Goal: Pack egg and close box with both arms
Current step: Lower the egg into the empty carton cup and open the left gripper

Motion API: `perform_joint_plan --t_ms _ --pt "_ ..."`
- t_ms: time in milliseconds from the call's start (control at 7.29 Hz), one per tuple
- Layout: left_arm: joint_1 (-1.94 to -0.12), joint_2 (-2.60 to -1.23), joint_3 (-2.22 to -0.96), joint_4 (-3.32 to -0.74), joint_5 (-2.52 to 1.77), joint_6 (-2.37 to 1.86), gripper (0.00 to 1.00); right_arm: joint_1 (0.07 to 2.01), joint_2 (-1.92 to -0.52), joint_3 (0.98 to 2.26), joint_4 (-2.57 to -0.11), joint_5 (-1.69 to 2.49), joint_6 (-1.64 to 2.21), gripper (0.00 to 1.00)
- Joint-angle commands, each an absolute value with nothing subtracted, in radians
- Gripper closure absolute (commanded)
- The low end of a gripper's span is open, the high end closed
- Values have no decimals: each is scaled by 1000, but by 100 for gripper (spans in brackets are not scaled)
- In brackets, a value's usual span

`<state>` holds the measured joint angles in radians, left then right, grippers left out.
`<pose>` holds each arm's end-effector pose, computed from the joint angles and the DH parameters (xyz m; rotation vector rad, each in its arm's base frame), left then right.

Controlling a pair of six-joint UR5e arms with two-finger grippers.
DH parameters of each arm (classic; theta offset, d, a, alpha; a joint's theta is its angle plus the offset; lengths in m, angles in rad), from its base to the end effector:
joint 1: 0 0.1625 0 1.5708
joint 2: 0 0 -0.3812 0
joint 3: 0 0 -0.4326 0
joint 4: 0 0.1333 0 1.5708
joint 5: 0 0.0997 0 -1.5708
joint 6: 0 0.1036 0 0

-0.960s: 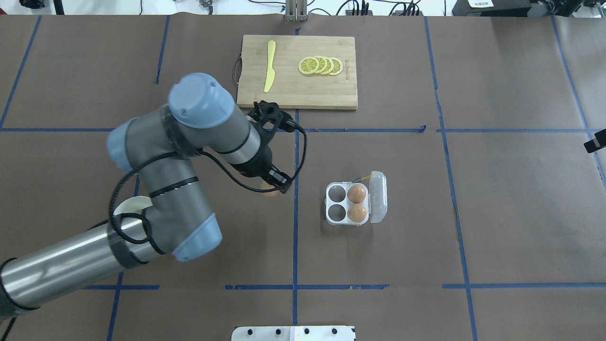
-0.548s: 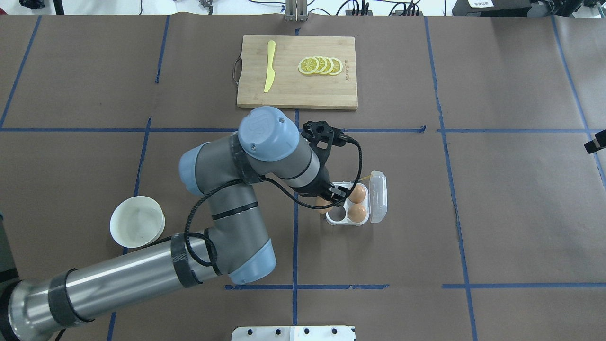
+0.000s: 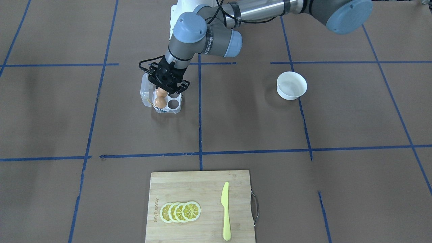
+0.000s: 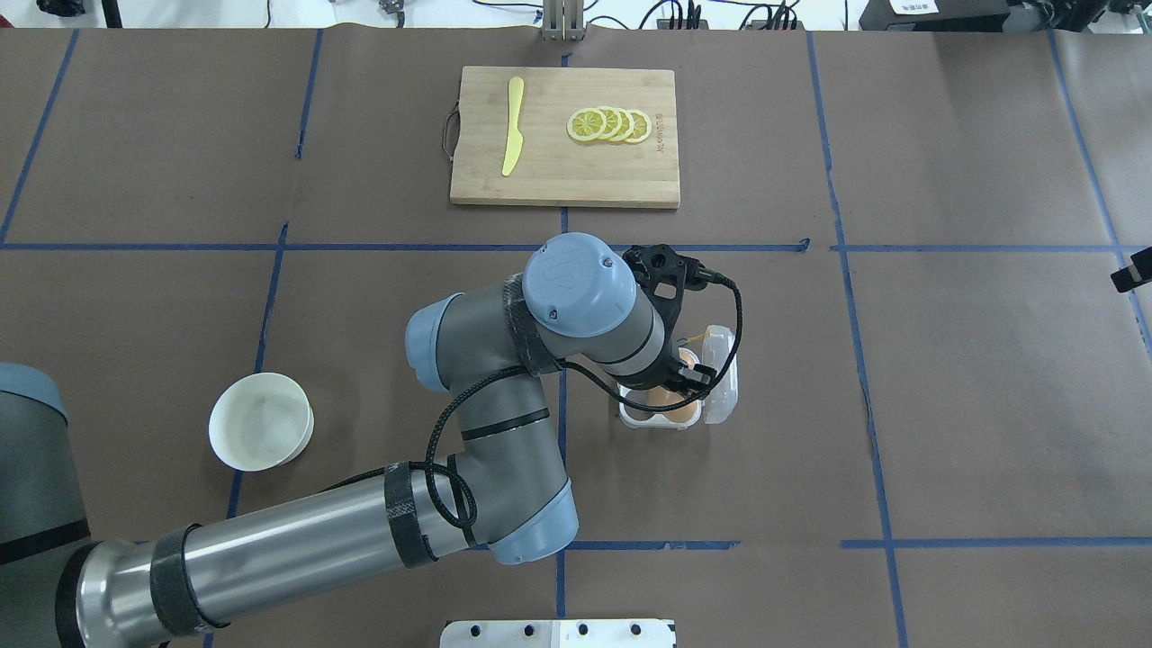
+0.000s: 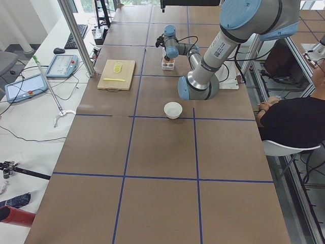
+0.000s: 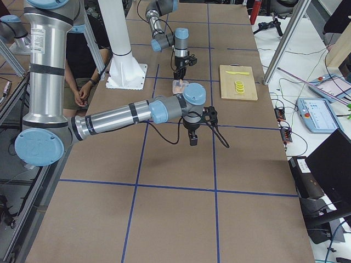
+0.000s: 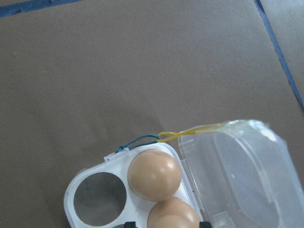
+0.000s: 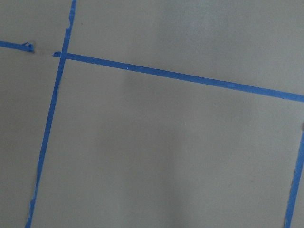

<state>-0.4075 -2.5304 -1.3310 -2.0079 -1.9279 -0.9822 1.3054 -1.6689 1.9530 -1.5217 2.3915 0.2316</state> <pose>0.6652 -0.3929 0.0438 0.2699 1.1612 0.3657 -0.0744 -0.4930 0.4547 0.1047 -0.8656 -0.1683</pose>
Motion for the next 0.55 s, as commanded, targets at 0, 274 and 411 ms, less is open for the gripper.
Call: perform_joint_plan --t_ms 0,274,411 --pt "-407 -2526 -1331 -2010 -1927 -977 100 1305 -1669 1956 -1522 2391 232 0" --pt "-408 -2514 -1335 -2010 -1927 -974 100 1305 -1669 1956 -1522 2391 232 0" --pt "-408 -2513 -1335 -2010 -1927 -973 100 1305 -1669 1956 -1522 2393 232 0"
